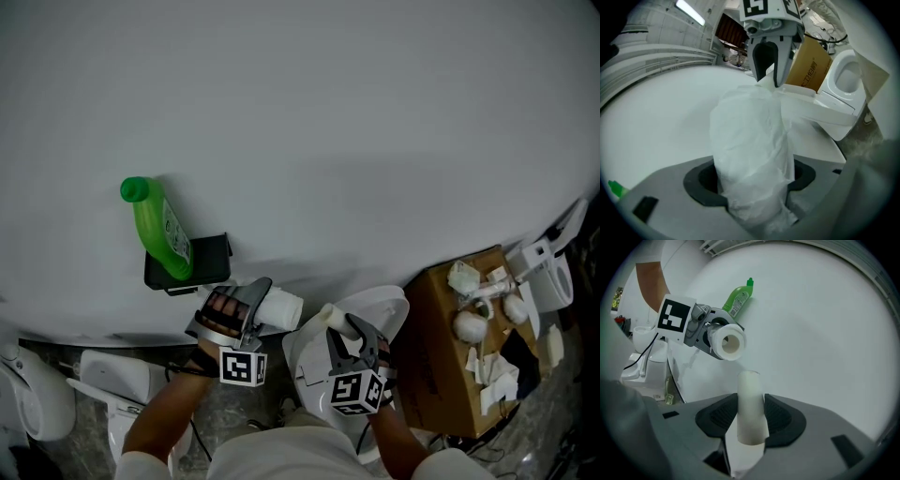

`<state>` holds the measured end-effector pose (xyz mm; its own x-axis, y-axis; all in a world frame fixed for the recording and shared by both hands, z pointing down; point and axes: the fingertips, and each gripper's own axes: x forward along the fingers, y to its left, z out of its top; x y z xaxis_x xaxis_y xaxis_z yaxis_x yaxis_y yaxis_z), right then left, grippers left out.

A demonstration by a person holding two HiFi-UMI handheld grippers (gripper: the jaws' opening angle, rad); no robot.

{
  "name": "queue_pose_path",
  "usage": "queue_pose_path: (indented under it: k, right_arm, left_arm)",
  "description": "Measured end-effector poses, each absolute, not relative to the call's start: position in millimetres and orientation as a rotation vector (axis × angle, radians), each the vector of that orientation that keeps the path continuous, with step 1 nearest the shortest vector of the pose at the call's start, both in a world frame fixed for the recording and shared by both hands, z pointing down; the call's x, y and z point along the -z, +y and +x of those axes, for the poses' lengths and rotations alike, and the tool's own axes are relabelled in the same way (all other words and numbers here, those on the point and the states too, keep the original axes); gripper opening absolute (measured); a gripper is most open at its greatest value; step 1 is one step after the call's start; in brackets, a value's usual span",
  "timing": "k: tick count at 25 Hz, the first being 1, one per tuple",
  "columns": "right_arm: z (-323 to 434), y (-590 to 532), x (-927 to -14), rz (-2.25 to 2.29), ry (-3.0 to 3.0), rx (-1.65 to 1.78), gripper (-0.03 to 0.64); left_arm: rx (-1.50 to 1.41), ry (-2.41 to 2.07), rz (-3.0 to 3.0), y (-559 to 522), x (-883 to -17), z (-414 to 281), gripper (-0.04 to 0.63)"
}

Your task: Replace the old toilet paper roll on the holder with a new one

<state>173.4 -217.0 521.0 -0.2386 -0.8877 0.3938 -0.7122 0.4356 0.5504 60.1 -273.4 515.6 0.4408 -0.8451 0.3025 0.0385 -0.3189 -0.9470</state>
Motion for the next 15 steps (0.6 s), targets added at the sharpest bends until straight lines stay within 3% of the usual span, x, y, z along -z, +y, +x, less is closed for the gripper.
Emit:
queue_pose_path:
  k: [15]
  right_arm:
    - [157, -212, -517, 1.286, -2.099, 0.319, 0.176]
  left_arm:
    - [1.199, 0.778, -1.419, -300, -506, 42, 0.337]
